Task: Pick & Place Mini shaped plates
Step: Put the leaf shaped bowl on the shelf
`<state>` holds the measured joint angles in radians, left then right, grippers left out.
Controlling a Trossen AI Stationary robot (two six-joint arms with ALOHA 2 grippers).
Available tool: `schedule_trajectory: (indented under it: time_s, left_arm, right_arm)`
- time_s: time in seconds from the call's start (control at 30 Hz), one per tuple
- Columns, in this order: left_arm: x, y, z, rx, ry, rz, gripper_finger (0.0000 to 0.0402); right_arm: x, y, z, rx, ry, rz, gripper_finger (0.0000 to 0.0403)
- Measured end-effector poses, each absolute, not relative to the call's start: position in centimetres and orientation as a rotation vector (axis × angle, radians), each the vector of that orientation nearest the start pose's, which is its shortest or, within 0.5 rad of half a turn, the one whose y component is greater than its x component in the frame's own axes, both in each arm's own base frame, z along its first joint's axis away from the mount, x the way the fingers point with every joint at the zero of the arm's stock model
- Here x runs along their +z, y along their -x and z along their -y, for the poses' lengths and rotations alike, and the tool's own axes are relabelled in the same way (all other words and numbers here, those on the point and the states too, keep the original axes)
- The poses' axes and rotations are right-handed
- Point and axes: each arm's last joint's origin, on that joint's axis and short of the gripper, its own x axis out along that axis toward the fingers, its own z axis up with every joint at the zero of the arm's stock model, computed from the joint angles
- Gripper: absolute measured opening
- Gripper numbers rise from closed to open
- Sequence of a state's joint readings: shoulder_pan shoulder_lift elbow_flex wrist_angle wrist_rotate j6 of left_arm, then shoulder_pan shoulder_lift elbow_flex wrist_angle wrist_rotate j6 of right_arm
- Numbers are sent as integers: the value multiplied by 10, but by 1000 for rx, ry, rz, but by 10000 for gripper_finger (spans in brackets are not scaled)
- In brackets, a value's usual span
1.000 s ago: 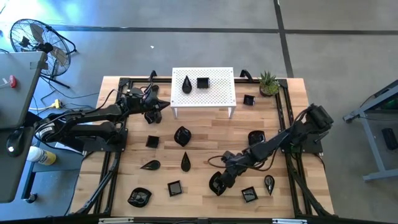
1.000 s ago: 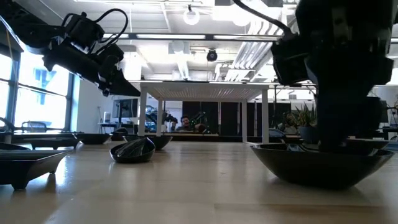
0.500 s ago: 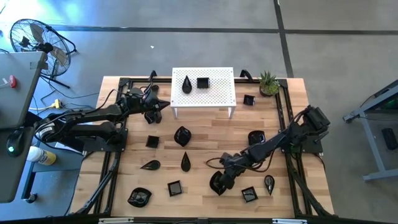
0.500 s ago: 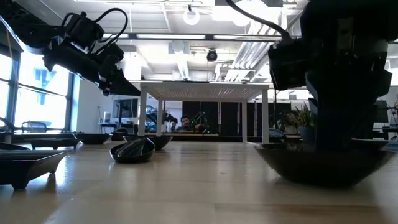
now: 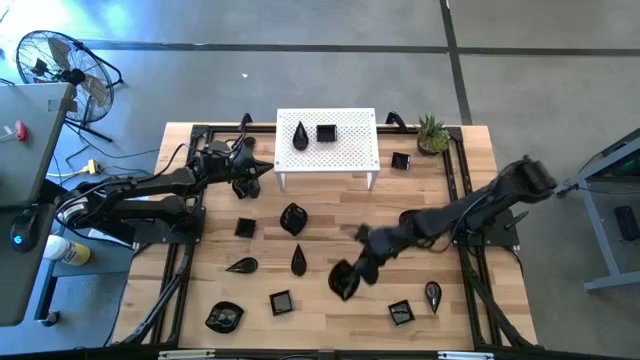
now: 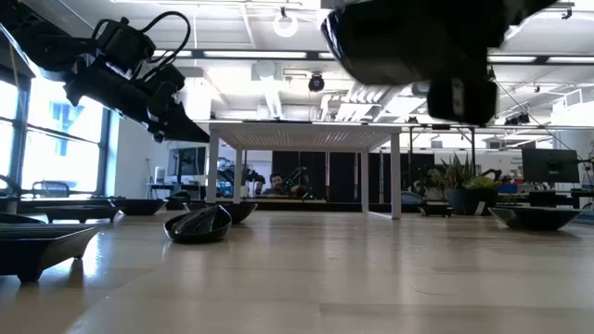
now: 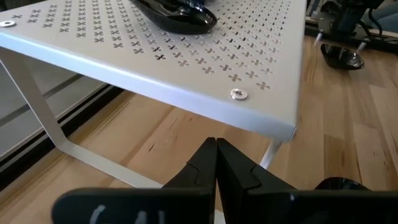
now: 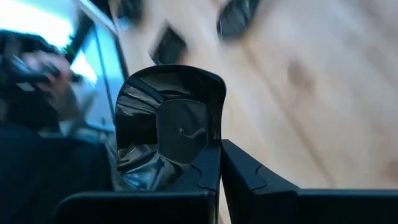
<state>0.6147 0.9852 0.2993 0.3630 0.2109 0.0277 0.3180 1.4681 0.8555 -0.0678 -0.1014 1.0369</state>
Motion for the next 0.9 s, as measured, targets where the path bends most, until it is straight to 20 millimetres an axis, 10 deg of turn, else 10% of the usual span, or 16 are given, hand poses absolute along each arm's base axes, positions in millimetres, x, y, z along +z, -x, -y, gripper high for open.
schedule_trajectory:
  time_s: [0.5, 0.9]
  left_arm:
    - [191, -163, -107, 391, 71, -239, 0]
    - [193, -163, -108, 390, 46, -221, 0]
  right_arm:
    - [339, -241, 79, -427, -762, -579, 5]
    - [321, -243, 209, -455, -694, -835, 7]
